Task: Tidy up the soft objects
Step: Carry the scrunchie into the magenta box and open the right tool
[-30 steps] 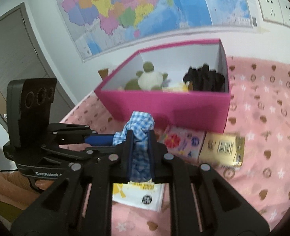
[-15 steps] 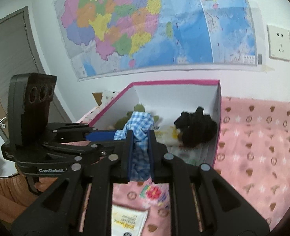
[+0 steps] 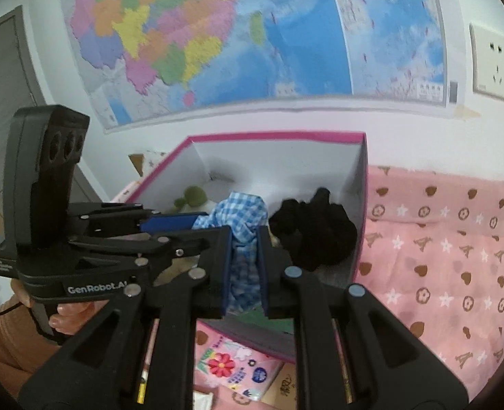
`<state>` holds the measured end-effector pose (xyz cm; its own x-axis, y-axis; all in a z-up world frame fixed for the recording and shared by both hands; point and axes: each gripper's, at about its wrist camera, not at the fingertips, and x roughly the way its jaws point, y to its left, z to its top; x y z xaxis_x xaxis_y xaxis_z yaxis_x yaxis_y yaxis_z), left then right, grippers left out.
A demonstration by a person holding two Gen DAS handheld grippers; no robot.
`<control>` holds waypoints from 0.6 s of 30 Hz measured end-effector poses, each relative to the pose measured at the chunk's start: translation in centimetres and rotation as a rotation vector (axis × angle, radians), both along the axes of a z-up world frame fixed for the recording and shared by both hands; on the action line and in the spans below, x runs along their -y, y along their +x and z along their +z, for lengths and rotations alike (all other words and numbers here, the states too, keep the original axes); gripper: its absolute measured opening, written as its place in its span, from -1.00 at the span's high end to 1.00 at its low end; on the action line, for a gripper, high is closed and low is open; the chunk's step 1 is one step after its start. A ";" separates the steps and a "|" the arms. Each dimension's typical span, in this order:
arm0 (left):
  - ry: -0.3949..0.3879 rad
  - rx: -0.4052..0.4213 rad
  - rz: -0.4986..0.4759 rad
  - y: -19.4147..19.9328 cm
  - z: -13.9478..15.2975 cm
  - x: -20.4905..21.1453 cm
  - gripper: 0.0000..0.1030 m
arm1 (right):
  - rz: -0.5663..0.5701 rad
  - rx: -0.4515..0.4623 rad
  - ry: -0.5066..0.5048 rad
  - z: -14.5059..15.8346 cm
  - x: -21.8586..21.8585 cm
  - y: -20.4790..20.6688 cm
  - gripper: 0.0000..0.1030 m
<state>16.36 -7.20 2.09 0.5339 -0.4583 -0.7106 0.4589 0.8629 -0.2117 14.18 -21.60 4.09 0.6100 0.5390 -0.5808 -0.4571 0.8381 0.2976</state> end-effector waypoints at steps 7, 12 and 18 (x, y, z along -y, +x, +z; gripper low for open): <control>0.073 -0.014 0.029 0.5 -1.5 0.5 0.49 | -0.043 -0.044 -0.043 -1.5 0.3 0.6 0.56; 0.066 0.006 0.068 0.0 -1.4 -0.9 0.47 | -0.083 -0.031 -0.028 -1.4 1.4 -0.2 0.56; 0.084 0.062 0.087 -1.8 -0.9 -2.2 0.39 | -0.064 -0.008 -0.004 -0.8 1.7 -2.7 0.55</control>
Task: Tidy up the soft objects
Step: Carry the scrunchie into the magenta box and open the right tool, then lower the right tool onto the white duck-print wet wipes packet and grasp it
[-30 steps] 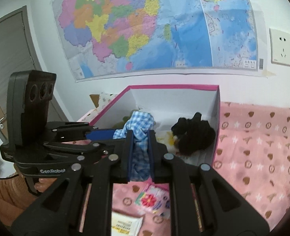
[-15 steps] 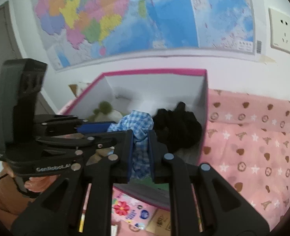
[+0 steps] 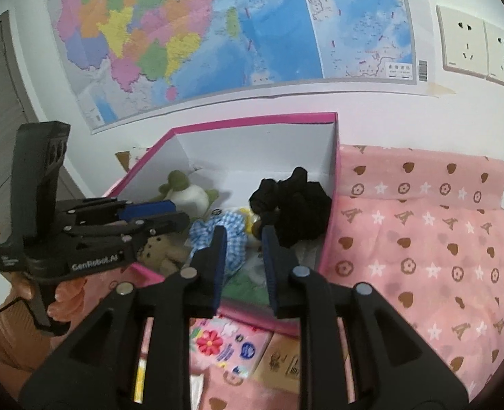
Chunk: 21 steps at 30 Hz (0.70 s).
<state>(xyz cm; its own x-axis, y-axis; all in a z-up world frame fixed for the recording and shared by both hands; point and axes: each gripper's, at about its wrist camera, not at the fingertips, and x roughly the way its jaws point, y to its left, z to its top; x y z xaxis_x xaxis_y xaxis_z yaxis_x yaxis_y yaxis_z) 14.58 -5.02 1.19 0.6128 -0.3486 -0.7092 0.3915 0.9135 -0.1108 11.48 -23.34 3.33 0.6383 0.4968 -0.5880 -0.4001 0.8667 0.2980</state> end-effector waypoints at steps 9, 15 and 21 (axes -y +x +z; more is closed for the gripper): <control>-0.042 0.048 0.000 -2.9 1.2 -2.4 0.28 | 0.029 0.010 0.048 0.1 0.1 -3.3 0.49; -0.076 0.097 -0.035 -7.2 2.1 -3.6 0.16 | 0.070 -0.012 0.076 -1.2 0.2 -6.0 0.17; -0.078 0.049 -0.070 -10.5 0.0 -4.0 0.13 | 0.091 -0.118 0.086 -4.6 0.4 -8.0 0.17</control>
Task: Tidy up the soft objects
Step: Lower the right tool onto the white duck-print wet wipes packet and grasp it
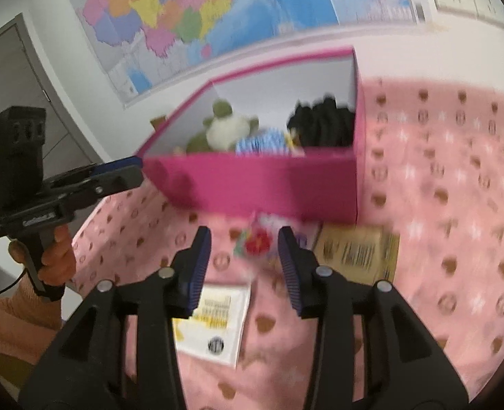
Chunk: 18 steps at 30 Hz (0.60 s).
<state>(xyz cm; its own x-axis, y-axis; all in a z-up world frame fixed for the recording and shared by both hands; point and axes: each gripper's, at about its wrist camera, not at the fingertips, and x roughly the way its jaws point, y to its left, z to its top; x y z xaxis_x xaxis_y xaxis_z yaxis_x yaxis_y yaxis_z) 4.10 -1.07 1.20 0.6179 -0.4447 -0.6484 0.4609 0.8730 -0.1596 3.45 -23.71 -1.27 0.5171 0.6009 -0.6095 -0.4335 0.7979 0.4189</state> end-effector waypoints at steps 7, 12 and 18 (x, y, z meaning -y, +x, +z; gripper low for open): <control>0.038 -0.094 0.004 -2.0 -3.8 0.0 0.13 | 0.004 -0.089 0.010 -3.0 -0.2 -1.4 0.17; 0.018 -0.140 0.029 -3.2 -5.2 -0.4 0.13 | -0.005 -0.116 0.021 -4.0 -0.5 -1.9 0.17; -0.003 -0.204 0.054 -4.3 -6.9 -1.1 0.13 | -0.005 -0.142 0.038 -4.8 -0.7 -2.4 0.17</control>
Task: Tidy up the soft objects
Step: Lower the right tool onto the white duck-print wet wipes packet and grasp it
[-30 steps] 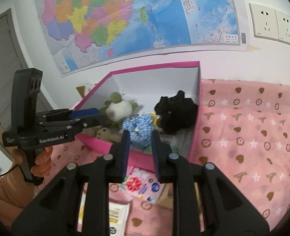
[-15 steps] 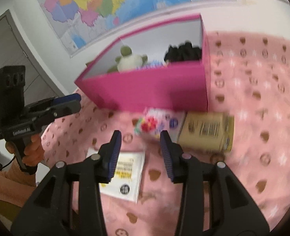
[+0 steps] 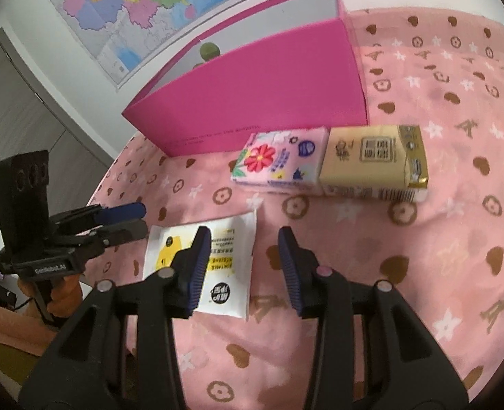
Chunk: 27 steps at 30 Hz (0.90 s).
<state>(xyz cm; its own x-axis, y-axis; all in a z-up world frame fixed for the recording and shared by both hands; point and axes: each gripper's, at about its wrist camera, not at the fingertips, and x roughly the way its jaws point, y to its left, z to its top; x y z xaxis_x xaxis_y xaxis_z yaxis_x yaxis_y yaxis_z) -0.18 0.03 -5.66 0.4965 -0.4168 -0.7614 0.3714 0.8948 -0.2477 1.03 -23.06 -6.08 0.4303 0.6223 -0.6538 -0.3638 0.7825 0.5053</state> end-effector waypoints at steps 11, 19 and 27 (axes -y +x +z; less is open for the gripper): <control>-0.040 -0.034 0.000 -2.1 -0.6 -1.0 0.13 | 0.015 -0.010 -0.022 -0.7 -1.0 -0.6 0.17; -0.061 -0.102 -0.080 -3.3 -1.8 -0.1 0.11 | 0.042 -0.021 -0.020 -1.2 -2.0 -1.0 0.17; -0.112 -0.137 -0.104 -2.9 -2.4 0.5 -0.01 | 0.050 -0.021 -0.013 -1.2 -2.1 -1.3 0.14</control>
